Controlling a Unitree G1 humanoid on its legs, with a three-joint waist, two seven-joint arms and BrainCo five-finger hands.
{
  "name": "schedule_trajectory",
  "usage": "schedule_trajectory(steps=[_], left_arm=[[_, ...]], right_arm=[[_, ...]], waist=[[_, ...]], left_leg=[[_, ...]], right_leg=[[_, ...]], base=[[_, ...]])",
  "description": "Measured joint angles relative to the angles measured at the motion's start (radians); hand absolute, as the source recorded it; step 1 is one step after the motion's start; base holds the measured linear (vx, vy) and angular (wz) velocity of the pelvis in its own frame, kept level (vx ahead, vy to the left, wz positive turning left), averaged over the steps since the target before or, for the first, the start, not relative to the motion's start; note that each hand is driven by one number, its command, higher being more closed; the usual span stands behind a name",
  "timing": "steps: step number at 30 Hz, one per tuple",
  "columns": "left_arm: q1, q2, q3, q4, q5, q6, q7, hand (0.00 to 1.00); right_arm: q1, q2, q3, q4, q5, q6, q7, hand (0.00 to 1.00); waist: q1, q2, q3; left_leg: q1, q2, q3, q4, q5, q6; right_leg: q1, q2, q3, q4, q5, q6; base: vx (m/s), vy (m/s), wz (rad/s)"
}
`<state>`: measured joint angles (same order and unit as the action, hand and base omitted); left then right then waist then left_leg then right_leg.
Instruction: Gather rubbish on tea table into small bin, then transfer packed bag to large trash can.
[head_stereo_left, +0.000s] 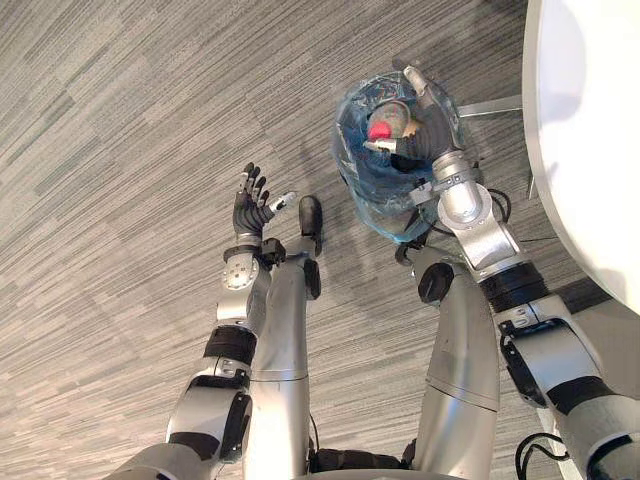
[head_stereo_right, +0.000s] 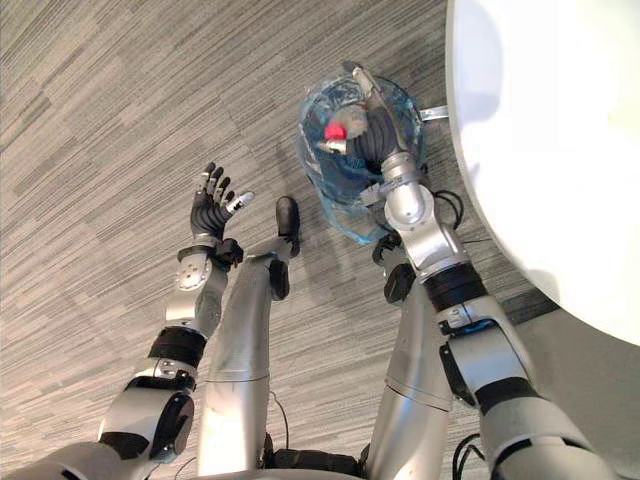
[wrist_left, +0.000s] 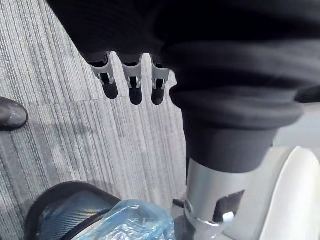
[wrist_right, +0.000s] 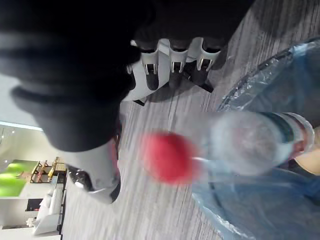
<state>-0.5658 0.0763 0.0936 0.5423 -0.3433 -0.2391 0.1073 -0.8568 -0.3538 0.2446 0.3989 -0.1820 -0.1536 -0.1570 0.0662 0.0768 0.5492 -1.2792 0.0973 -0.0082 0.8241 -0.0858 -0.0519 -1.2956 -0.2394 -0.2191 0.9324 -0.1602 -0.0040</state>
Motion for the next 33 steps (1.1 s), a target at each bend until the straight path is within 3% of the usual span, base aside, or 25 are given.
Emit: schedule_trajectory(steps=[11, 20, 25, 33], left_arm=[[0.078, -0.005, 0.041, -0.04, 0.002, 0.022, -0.001, 0.0], [0.091, -0.013, 0.073, -0.037, 0.002, 0.025, -0.018, 0.0], [0.093, -0.013, 0.072, -0.019, 0.002, 0.025, -0.019, 0.0], [0.091, -0.014, 0.063, -0.005, 0.001, 0.023, -0.02, 0.0]], right_arm=[[0.125, 0.05, 0.068, -0.19, -0.094, 0.005, 0.085, 0.0], [0.188, 0.052, 0.157, -0.168, -0.272, 0.005, 0.163, 0.0], [0.176, 0.048, 0.193, -0.06, -0.381, 0.003, 0.204, 0.0], [0.143, 0.032, 0.244, 0.108, -0.46, 0.007, 0.21, 0.0]], waist=[[-0.028, -0.061, 0.001], [-0.029, -0.066, 0.001], [-0.026, -0.066, 0.001], [-0.023, -0.066, 0.001]], left_leg=[[0.043, 0.024, 0.008, 0.013, -0.007, -0.01], [0.077, 0.033, 0.012, -0.012, -0.005, -0.013], [0.086, 0.033, 0.012, -0.02, -0.003, -0.009], [0.075, 0.034, 0.008, -0.032, -0.005, -0.013]], right_leg=[[0.042, 0.019, 0.003, -0.001, 0.0, 0.0], [0.078, 0.026, -0.004, -0.025, 0.0, 0.0], [0.085, 0.026, -0.006, -0.029, 0.0, 0.0], [0.082, 0.025, -0.018, -0.041, 0.0, 0.0]], base=[[-0.02, 0.005, -0.06], [0.0, 0.0, 0.0], [0.0, 0.0, 0.0], [0.0, 0.001, 0.01]])
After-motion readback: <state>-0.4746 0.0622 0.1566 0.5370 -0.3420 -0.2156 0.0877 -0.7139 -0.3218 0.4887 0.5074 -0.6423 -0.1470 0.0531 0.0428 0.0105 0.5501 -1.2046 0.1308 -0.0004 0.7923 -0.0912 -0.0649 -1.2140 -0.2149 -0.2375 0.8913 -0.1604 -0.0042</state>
